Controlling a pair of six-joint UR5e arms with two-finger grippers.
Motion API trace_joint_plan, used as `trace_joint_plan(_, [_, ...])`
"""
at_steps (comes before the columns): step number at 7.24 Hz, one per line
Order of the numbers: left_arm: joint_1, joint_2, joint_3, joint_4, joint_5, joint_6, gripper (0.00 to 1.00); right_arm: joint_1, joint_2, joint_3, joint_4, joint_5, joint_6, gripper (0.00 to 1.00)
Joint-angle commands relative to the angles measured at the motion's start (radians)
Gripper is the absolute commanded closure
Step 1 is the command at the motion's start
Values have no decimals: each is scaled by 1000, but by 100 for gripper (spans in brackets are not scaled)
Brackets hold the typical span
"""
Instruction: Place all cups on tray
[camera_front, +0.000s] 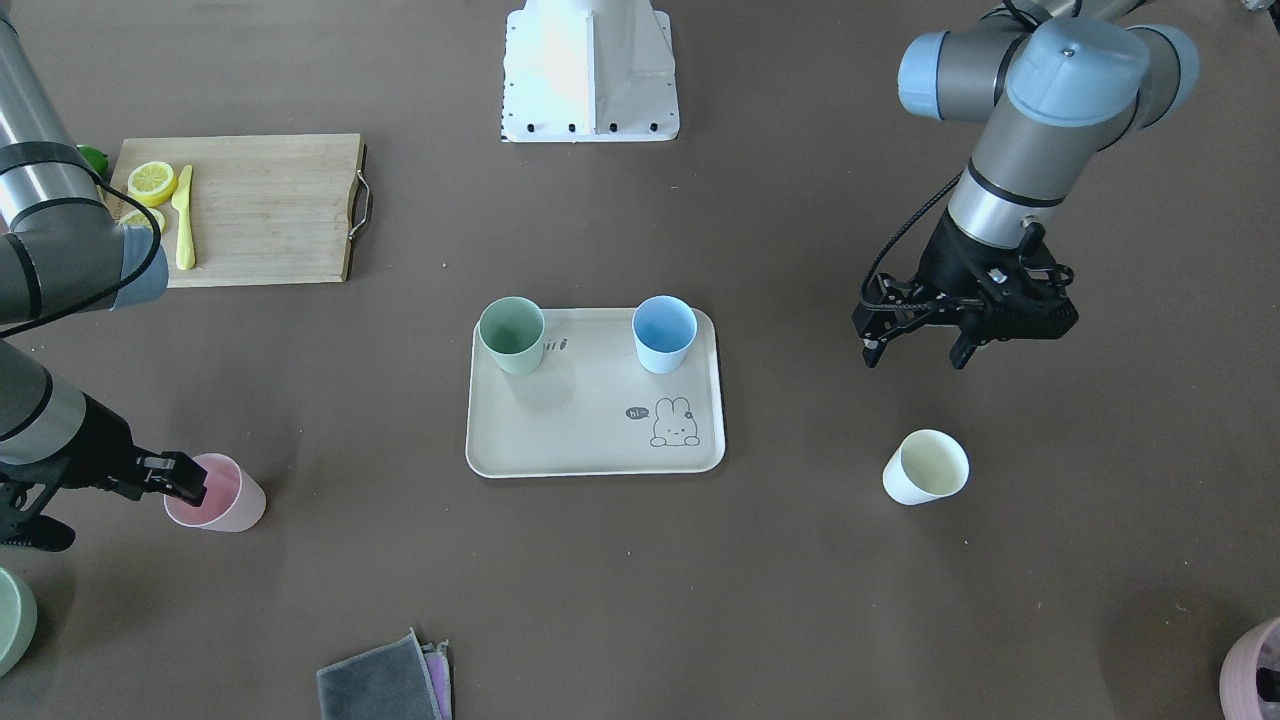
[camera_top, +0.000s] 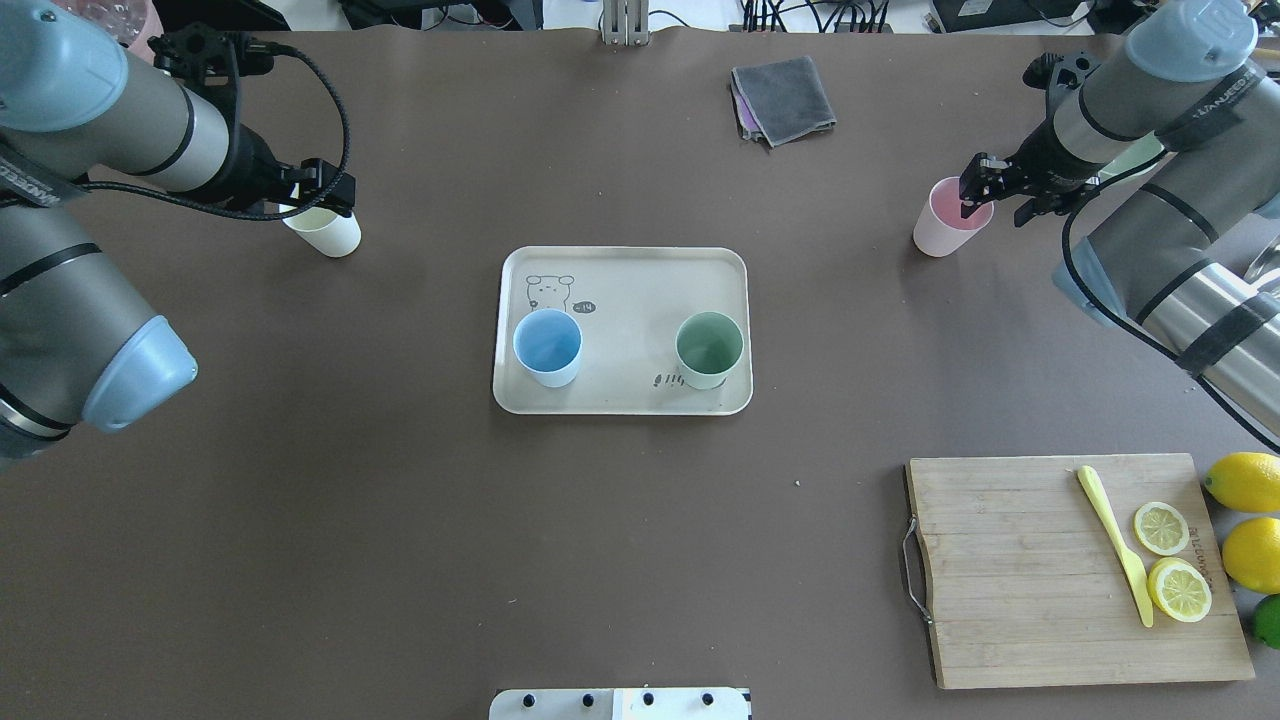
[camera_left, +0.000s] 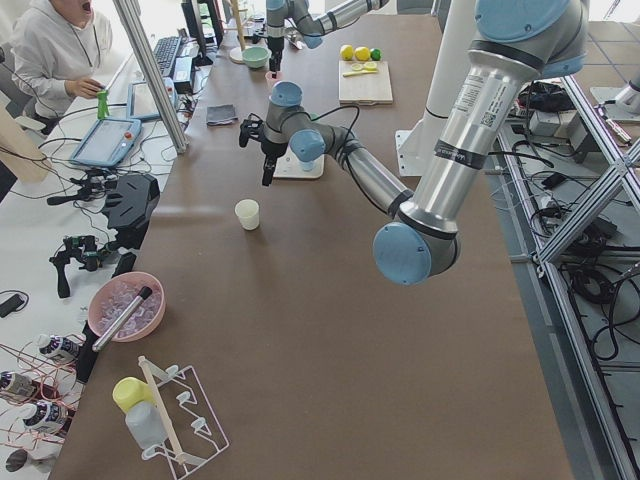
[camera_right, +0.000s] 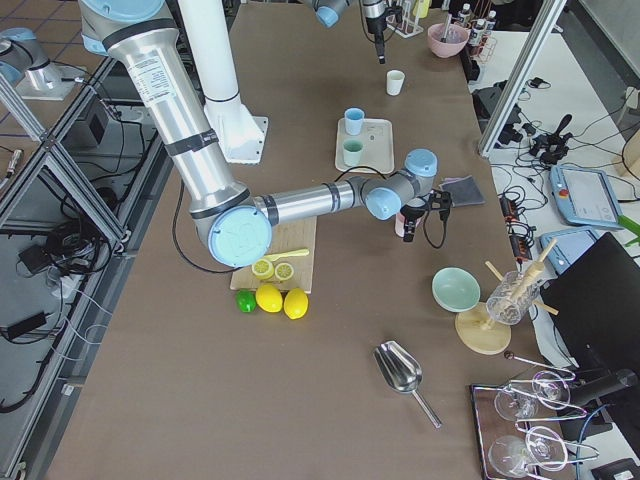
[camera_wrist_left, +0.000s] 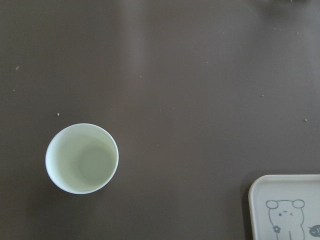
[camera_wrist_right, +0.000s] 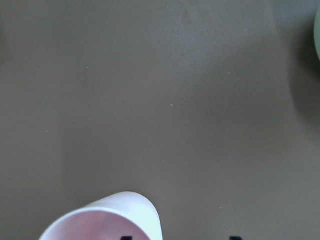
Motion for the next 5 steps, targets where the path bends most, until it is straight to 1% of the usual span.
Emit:
trace_joint_plan(1, [-49,70,32,-3,-12,96,2,-26,1,36,2,20,10,100])
trace_joint_plan(2, [-55,58,93,-18,-12,94,2,-46,7,90,-3,22,54,100])
trace_joint_plan(3, [-58,38,136,-18,-14,90,2,-84,54,104,-9,21,105,100])
trace_joint_plan(5, [-59,-98,295,-17,-14,79,3,-146,146,98,-12,16,177,100])
